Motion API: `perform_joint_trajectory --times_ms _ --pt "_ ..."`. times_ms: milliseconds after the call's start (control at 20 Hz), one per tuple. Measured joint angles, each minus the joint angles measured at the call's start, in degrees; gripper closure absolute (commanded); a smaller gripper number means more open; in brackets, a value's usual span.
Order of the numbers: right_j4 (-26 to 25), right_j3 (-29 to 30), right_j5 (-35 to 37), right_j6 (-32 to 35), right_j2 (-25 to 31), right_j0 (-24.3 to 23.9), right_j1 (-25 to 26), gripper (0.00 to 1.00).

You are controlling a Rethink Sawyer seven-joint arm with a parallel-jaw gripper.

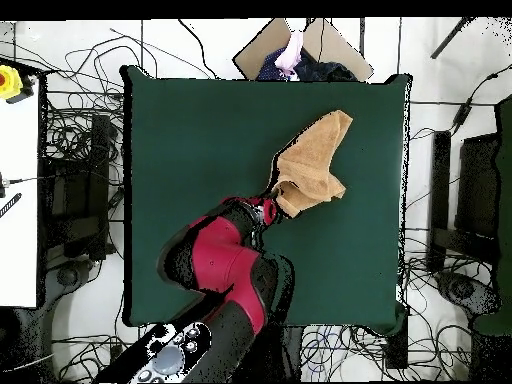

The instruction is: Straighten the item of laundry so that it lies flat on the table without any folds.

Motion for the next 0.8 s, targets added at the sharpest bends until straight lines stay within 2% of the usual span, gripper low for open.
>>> perform_joint_trajectory --times_ms 400,800 --pt "7.5 2.7 0.0 1.0 -2.7 6.9 2.9 1.00" --pt "14.9 5.8 0.0 4.9 -3.5 14.2 6.1 1.00"
